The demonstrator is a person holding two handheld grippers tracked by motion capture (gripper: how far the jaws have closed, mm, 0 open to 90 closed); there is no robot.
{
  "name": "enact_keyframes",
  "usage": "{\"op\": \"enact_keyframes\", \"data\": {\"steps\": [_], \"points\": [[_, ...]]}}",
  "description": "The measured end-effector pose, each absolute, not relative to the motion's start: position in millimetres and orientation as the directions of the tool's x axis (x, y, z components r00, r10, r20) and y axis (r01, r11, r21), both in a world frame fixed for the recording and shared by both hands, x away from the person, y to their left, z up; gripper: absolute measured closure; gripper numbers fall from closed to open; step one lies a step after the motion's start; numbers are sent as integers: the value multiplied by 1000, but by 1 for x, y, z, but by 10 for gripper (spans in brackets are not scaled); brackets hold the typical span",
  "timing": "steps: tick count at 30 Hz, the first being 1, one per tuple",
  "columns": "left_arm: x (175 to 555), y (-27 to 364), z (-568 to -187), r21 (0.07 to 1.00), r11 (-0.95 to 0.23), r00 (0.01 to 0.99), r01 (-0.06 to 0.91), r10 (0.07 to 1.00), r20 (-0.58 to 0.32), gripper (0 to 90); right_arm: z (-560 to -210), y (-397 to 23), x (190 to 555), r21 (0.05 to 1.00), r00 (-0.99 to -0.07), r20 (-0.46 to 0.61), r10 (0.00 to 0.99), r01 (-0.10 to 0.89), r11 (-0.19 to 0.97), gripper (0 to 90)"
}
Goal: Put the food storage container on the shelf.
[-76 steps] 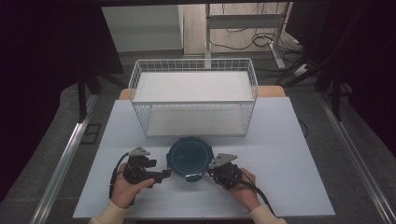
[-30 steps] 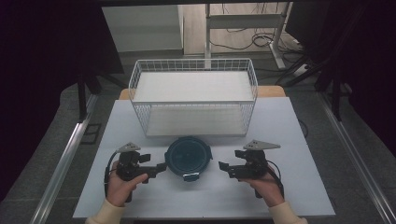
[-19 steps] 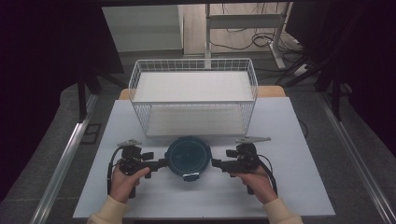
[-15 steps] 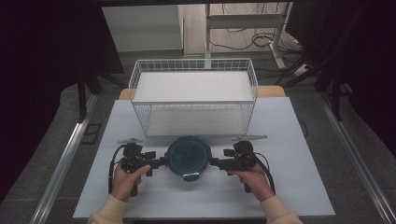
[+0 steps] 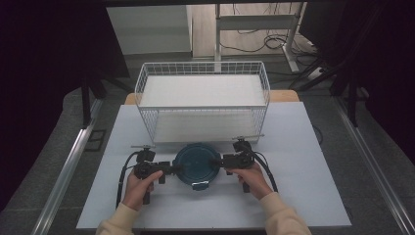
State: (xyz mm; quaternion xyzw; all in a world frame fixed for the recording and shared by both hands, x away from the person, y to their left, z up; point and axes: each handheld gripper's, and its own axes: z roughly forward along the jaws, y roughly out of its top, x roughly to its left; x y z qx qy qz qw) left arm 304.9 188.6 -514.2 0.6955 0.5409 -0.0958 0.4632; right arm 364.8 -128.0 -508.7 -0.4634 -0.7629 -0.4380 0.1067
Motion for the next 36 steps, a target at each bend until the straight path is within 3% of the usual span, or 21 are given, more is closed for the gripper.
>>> {"op": "enact_keyframes", "data": {"steps": [11,21,28,36], "points": [[307,186,-527,457,46,350,888,579,-737,242,-514,-123,364,510,-516,647,561,840,184,218],[305,185,-525,439,73,320,896,579,-750,312,-512,-128,363,445,-435,699,568,886,131,303],[295,183,-516,474,92,337,876,586,-737,384,-507,-135,350,472,-444,700,560,876,105,349],[289,184,-510,501,88,356,861,599,-717,406,-501,-138,339,521,-481,679,555,848,97,392]]}}
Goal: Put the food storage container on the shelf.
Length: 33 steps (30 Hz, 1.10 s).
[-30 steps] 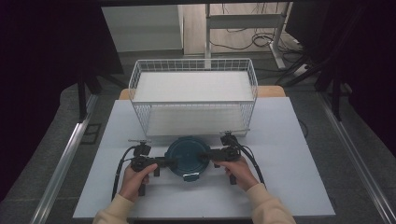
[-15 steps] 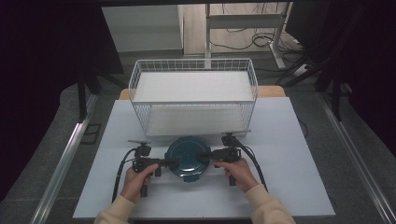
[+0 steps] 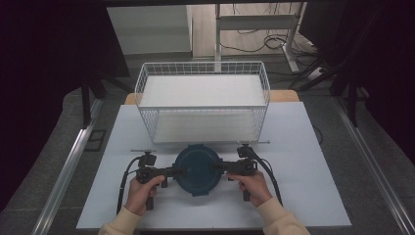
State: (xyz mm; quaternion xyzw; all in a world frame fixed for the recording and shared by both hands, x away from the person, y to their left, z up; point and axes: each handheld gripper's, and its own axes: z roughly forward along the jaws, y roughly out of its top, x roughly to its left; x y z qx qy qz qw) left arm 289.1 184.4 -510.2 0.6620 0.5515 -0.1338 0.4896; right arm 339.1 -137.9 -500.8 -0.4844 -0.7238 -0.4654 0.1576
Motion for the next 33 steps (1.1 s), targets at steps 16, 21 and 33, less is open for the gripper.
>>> {"op": "enact_keyframes", "data": {"steps": [16,21,33], "points": [[280,184,-490,574,74,423,815,602,-678,414,-477,-139,327,622,-576,604,551,773,127,408],[278,184,-483,594,68,444,801,598,-667,413,-467,-139,323,650,-601,579,551,748,133,409],[281,181,-465,626,56,481,778,588,-650,409,-447,-142,318,698,-634,535,559,704,130,411]]}}
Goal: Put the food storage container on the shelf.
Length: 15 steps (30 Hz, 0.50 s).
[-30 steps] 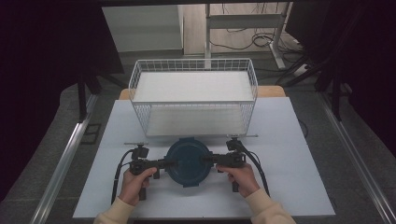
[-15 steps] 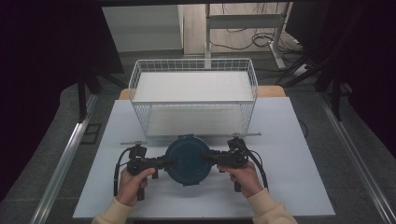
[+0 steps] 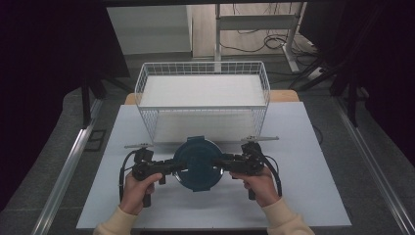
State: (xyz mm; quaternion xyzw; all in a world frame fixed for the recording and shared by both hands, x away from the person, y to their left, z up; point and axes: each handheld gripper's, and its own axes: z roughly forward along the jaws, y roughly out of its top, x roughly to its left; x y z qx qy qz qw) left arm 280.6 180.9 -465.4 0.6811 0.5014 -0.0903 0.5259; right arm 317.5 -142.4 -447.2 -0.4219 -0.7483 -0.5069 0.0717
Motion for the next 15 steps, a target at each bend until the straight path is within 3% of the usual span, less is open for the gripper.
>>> {"op": "enact_keyframes", "data": {"steps": [15], "points": [[297,182,-424,681,19,539,732,594,-597,406,-414,-144,324,743,-665,499,555,658,121,414]]}}
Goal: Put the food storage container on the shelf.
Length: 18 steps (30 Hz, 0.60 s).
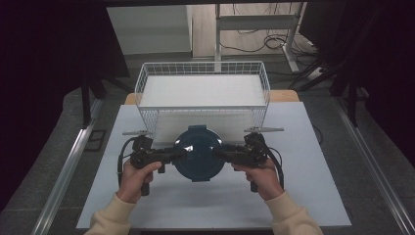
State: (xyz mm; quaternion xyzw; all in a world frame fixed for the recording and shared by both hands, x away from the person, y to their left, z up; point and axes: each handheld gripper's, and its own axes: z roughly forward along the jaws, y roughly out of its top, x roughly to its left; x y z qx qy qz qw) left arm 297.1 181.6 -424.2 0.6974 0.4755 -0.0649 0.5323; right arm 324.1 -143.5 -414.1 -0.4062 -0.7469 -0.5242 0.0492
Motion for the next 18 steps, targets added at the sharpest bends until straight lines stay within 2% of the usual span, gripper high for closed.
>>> {"op": "enact_keyframes", "data": {"steps": [18], "points": [[323,181,-372,714,10,580,700,575,-577,404,-360,-145,339,777,-679,460,573,619,110,418]]}}
